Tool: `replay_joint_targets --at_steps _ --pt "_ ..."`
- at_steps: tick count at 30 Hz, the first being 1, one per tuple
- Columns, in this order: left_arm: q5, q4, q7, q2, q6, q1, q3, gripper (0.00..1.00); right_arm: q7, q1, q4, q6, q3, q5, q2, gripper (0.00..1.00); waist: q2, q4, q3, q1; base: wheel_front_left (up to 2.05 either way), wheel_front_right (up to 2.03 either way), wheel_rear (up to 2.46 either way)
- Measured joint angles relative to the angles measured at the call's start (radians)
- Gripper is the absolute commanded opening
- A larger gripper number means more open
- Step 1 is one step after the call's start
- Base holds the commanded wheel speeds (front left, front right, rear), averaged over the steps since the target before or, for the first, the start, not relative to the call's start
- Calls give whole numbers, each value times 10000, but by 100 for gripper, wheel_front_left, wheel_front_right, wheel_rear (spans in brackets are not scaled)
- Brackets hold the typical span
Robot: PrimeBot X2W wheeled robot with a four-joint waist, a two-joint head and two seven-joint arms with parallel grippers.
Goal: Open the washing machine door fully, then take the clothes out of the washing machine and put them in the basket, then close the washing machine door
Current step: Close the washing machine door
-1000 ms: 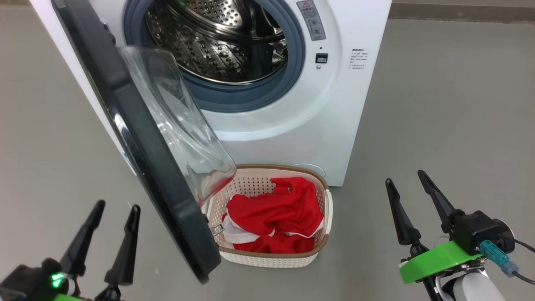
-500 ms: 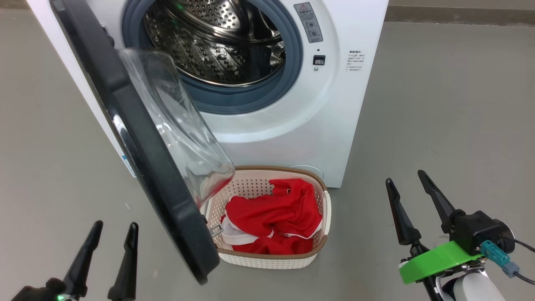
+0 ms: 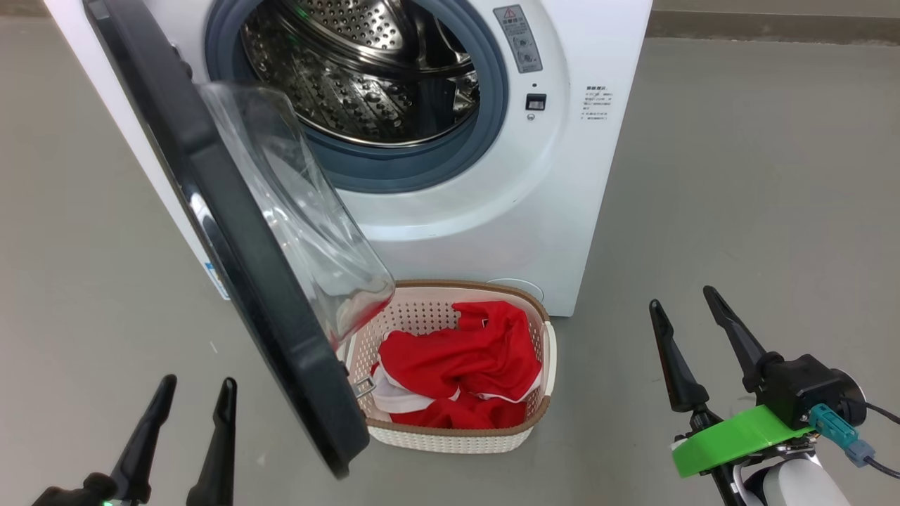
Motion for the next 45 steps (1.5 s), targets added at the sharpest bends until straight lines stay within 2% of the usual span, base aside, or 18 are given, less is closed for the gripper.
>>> replay_joint_targets --at_steps 8,10,11,16,20,21,22,25,28,31,32,34,37,43,45 --pt "59 2 0 4 75 0 2 100 0 4 -2 0 -15 0 0 100 0 -5 -3 0 0 0 0" --pt "58 2 -2 2 75 -1 8 19 0 4 -10 0 -29 0 0 100 0 -5 9 0 0 0 0" --pt "23 -2 -6 -12 73 -1 15 0 0 5 -19 0 -40 0 0 100 0 -5 18 0 0 0 0" --pt "-846 -111 2 -357 -107 -45 113 0 0 6 -40 0 -82 0 -2 100 0 18 74 0 0 0 0" --pt "-2376 -303 301 -876 -105 -454 677 0 0 6 -42 0 -82 0 0 100 0 26 122 0 0 0 0" --pt "-2993 -378 439 -1078 -105 -596 865 0 0 5 -42 0 -79 0 0 100 0 22 138 0 0 0 0" --pt "-4364 -514 865 -1476 -104 -887 1264 0 0 4 -44 0 -69 0 2 100 0 -6 164 0 0 0 0" --pt "-6433 -721 1649 -1808 69 -1256 1866 0 0 -2 -44 0 -35 0 2 100 0 -90 214 0 0 0 0" --pt "-8332 -999 2389 -1979 468 -1641 2426 0 0 -12 -40 0 -69 0 2 100 0 -175 310 0 0 0 0" --pt "-9703 -1204 3070 -2052 1005 -2027 2786 0 0 -19 -38 0 -111 -2 0 100 0 -259 402 0 0 0 0" --pt "-9703 -1204 3070 -2052 1005 -2027 2786 0 0 -19 -38 0 -111 -2 0 100 0 -259 402 0 0 0 0" --pt "-10471 -1267 3532 -2082 1505 -2234 2924 0 0 -21 -36 0 -127 -2 0 100 0 -314 447 0 0 0 0" --pt "-11152 -1415 4119 -2057 1960 -2449 2999 0 0 -25 -27 0 -119 -2 2 100 0 -391 491 0 0 0 0" --pt "-11697 -1795 4949 -1835 2591 -2633 2899 0 0 -33 -13 0 -111 -2 2 100 0 -497 550 0 0 0 0" --pt "-11841 -1937 5081 -1814 2644 -2634 2869 0 0 -33 -6 0 -104 -2 2 100 0 -534 560 0 0 0 0"
